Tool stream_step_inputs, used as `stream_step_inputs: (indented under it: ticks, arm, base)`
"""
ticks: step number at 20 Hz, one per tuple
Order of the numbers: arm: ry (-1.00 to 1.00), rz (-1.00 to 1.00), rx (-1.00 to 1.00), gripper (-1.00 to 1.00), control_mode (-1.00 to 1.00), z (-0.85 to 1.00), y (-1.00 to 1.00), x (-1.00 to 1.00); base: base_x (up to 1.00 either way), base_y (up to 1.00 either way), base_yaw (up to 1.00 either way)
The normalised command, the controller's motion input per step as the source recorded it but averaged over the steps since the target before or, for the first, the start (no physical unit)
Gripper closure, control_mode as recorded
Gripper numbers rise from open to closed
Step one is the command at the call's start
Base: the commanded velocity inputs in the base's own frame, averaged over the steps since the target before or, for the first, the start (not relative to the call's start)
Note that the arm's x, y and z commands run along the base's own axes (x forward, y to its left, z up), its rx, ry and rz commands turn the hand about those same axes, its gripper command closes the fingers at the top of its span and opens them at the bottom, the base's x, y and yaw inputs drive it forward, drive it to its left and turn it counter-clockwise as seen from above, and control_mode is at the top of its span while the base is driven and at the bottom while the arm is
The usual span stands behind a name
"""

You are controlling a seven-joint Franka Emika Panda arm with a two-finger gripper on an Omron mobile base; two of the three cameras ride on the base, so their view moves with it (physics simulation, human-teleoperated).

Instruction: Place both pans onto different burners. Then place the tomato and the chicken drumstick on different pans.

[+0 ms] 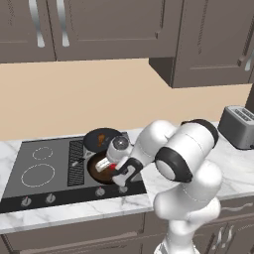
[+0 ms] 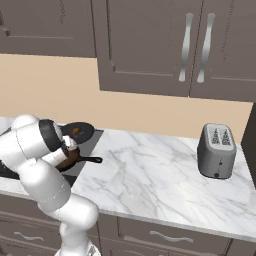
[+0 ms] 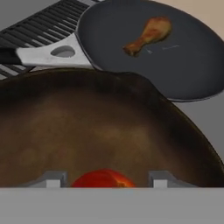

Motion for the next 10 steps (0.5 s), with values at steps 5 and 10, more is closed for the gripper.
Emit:
stream_step_inputs:
  ticks: [5, 10]
  arm:
    - [0.01, -0.01, -0.04, 1.00, -1.00, -0.32, 0.12, 0.16]
    - [0.01, -0.01, -0.03, 1.00, -1.00, -0.30, 0.10, 0.15]
  base:
    - [0.00, 0.00, 0.00]
    - [0.00, 0.00, 0.00]
